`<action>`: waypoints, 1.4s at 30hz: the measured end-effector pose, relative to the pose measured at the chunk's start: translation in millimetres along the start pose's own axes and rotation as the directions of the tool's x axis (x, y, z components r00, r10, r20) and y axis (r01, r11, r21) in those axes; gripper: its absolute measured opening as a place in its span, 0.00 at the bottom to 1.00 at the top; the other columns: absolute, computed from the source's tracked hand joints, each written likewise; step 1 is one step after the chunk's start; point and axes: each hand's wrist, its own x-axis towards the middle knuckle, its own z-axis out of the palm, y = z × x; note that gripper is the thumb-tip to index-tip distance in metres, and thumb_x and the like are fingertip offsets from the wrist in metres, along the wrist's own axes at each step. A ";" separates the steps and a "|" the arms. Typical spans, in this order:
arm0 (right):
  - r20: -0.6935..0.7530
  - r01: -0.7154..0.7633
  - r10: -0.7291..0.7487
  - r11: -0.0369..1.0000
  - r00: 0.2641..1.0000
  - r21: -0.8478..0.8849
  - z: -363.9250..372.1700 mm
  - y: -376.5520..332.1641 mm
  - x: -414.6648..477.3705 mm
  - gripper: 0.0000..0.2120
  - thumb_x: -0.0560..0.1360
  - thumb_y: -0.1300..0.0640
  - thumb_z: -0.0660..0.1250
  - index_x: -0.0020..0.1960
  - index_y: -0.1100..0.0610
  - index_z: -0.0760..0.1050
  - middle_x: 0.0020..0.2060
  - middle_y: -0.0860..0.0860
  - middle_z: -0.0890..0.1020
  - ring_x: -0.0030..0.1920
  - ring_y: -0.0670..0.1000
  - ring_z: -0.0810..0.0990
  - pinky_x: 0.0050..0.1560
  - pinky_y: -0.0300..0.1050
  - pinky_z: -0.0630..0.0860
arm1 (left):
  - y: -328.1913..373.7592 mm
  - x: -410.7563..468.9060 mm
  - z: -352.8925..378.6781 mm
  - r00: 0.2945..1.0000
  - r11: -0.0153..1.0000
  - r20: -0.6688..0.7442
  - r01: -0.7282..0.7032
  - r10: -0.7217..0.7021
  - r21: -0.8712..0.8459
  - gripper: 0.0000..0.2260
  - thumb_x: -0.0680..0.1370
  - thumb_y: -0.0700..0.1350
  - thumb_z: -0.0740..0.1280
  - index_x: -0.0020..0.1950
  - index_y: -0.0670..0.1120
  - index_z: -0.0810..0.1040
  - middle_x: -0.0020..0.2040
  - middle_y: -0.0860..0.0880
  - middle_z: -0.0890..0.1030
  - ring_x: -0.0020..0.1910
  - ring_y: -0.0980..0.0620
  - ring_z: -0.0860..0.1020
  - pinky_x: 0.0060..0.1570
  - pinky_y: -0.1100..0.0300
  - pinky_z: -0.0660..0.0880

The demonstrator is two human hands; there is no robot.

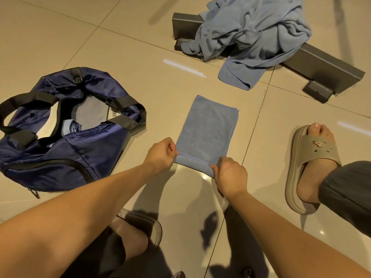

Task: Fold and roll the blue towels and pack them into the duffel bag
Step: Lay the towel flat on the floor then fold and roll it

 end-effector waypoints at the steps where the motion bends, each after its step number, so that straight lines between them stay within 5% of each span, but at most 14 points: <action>1: -0.043 0.041 -0.041 0.999 0.998 -0.016 1.4 -1.2 -1.1 0.11 0.80 0.48 0.64 0.47 0.56 0.73 0.41 0.53 0.78 0.39 0.58 0.78 0.37 0.47 0.65 | -0.5 -3.3 1.7 0.999 0.999 -0.021 -0.040 0.040 0.031 0.06 0.78 0.43 0.70 0.43 0.48 0.74 0.36 0.51 0.78 0.37 0.50 0.76 0.37 0.54 0.71; 6: -0.060 0.128 -0.127 0.992 0.990 0.003 4.8 -3.2 -0.1 0.06 0.74 0.63 0.71 0.40 0.57 0.75 0.38 0.52 0.75 0.32 0.57 0.75 0.29 0.45 0.65 | -0.7 -9.2 6.2 0.980 0.977 -0.118 -0.142 0.161 0.156 0.07 0.77 0.43 0.70 0.41 0.50 0.75 0.43 0.52 0.73 0.40 0.49 0.74 0.41 0.53 0.72; 12: -0.073 0.292 -0.288 0.956 0.955 0.041 3.6 13.8 -13.8 0.11 0.80 0.51 0.64 0.43 0.55 0.79 0.42 0.50 0.74 0.37 0.55 0.76 0.34 0.50 0.75 | -12.8 -11.4 -0.5 0.928 0.875 0.013 -0.357 0.374 0.326 0.10 0.79 0.43 0.64 0.52 0.46 0.85 0.45 0.49 0.80 0.44 0.46 0.78 0.44 0.53 0.74; 16: -0.055 0.342 -0.342 0.940 0.938 -0.024 4.5 20.6 -22.1 0.10 0.73 0.49 0.72 0.47 0.55 0.77 0.46 0.51 0.74 0.40 0.54 0.74 0.37 0.50 0.74 | -28.0 -19.5 -9.9 0.872 0.771 0.141 -0.483 0.470 0.415 0.15 0.75 0.46 0.67 0.61 0.47 0.82 0.51 0.51 0.75 0.47 0.49 0.74 0.45 0.55 0.74; 23: -0.067 0.274 -0.268 0.956 0.961 0.109 4.2 20.4 -11.3 0.07 0.80 0.56 0.65 0.47 0.57 0.80 0.45 0.51 0.76 0.39 0.56 0.77 0.38 0.53 0.76 | -18.4 -3.3 -13.9 0.938 0.887 0.094 -0.346 0.334 0.305 0.11 0.78 0.47 0.68 0.59 0.53 0.84 0.52 0.56 0.74 0.50 0.53 0.74 0.47 0.58 0.72; 28: 0.087 0.108 -0.146 0.932 0.985 0.345 -8.0 20.3 1.5 0.10 0.83 0.55 0.58 0.49 0.56 0.76 0.51 0.50 0.75 0.44 0.55 0.78 0.47 0.51 0.76 | -8.1 7.1 -17.3 0.968 0.960 0.155 -0.221 0.196 0.170 0.07 0.78 0.50 0.65 0.52 0.51 0.81 0.53 0.52 0.74 0.49 0.52 0.76 0.51 0.52 0.76; 35: 0.196 -0.108 0.053 0.954 0.979 0.281 -10.6 17.1 26.3 0.15 0.84 0.52 0.54 0.43 0.58 0.71 0.44 0.54 0.73 0.41 0.57 0.74 0.42 0.49 0.70 | -4.0 23.4 -12.6 0.984 0.975 0.150 -0.122 0.095 0.187 0.13 0.83 0.51 0.63 0.38 0.51 0.73 0.49 0.49 0.72 0.47 0.46 0.75 0.54 0.49 0.73; 42: -0.017 -0.166 0.186 0.915 0.982 0.368 -8.5 15.7 20.1 0.11 0.81 0.49 0.63 0.46 0.56 0.69 0.39 0.49 0.76 0.35 0.54 0.74 0.34 0.47 0.66 | 3.9 19.2 2.6 0.988 0.986 -0.087 -0.116 0.127 0.124 0.06 0.80 0.47 0.66 0.44 0.47 0.74 0.44 0.50 0.74 0.43 0.47 0.75 0.44 0.50 0.73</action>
